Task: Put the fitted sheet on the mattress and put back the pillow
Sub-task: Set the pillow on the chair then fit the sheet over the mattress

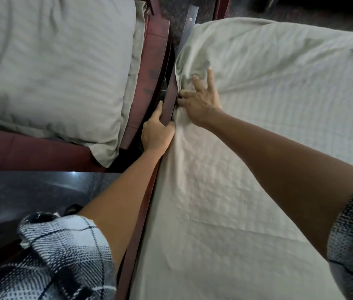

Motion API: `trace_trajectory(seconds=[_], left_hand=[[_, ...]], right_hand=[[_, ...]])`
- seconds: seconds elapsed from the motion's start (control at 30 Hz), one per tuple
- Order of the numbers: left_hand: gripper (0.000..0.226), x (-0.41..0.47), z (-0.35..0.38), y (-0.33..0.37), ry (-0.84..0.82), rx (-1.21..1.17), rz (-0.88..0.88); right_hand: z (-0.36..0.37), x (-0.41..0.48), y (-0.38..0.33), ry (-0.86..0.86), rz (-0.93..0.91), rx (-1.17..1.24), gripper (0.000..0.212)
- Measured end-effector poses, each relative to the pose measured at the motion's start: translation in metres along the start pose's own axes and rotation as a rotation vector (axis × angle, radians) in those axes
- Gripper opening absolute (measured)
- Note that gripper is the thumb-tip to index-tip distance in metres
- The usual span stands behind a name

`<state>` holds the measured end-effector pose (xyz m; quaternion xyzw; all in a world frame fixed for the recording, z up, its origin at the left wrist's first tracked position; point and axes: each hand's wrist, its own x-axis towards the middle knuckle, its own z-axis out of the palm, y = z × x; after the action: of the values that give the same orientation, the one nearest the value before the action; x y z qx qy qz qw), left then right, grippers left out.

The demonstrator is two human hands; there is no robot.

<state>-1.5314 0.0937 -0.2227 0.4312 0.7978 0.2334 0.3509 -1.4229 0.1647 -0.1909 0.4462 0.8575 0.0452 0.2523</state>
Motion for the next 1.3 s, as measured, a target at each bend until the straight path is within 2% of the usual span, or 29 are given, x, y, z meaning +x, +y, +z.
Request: trace_trajectory(seconds=[0.1, 0.17, 0.23, 0.3, 0.4, 0.47, 0.57, 0.7, 0.77, 0.83, 0.93, 1.03, 1.2, 1.3], left_hand=[[0.056, 0.003, 0.001, -0.001, 0.016, -0.205, -0.031], [0.043, 0.006, 0.003, -0.001, 0.026, -0.252, -0.061], [0.042, 0.008, 0.002, -0.002, -0.014, -0.248, -0.061], [0.05, 0.006, 0.002, -0.007, -0.111, -0.178, -0.02], [0.055, 0.006, 0.003, -0.013, -0.184, -0.077, 0.003], [0.054, 0.005, 0.004, -0.009, -0.14, 0.057, 0.033], [0.048, -0.002, 0.003, -0.003, -0.04, 0.245, 0.058], [0.047, -0.007, 0.006, -0.003, 0.017, 0.225, 0.082], [0.046, -0.002, 0.005, -0.005, 0.036, 0.199, 0.083], [0.046, -0.001, 0.005, -0.004, 0.04, 0.198, 0.07], [0.046, -0.002, 0.005, -0.004, 0.032, 0.229, 0.078], [0.046, -0.004, 0.006, -0.004, 0.028, 0.302, 0.089], [0.046, -0.001, 0.008, -0.004, 0.038, 0.345, 0.088], [0.046, -0.001, 0.007, -0.005, 0.038, 0.341, 0.081]], right_hand=[[-0.002, 0.008, -0.004, -0.051, 0.027, -0.074, 0.044], [0.005, 0.01, -0.008, -0.102, 0.054, -0.135, 0.051], [0.014, 0.012, -0.014, -0.148, 0.087, -0.177, 0.064], [0.014, 0.013, -0.019, -0.2, 0.106, -0.21, 0.064], [0.0, 0.023, -0.022, -0.257, 0.096, -0.286, 0.05], [-0.013, 0.034, -0.026, -0.337, 0.129, -0.295, 0.045], [-0.023, 0.046, -0.035, -0.445, 0.159, -0.169, 0.043], [-0.026, 0.032, -0.009, -0.338, 0.02, 0.01, 0.061], [-0.035, 0.025, 0.015, -0.236, -0.068, 0.192, 0.047], [-0.033, 0.024, 0.036, -0.174, -0.138, 0.368, 0.048], [-0.035, 0.034, 0.051, -0.026, -0.076, 0.61, 0.046], [-0.028, 0.042, 0.057, 0.183, -0.043, 0.546, 0.043], [-0.003, 0.051, 0.058, 0.29, -0.198, 0.262, 0.026], [-0.002, 0.05, 0.054, 0.181, -0.171, 0.136, 0.028]])
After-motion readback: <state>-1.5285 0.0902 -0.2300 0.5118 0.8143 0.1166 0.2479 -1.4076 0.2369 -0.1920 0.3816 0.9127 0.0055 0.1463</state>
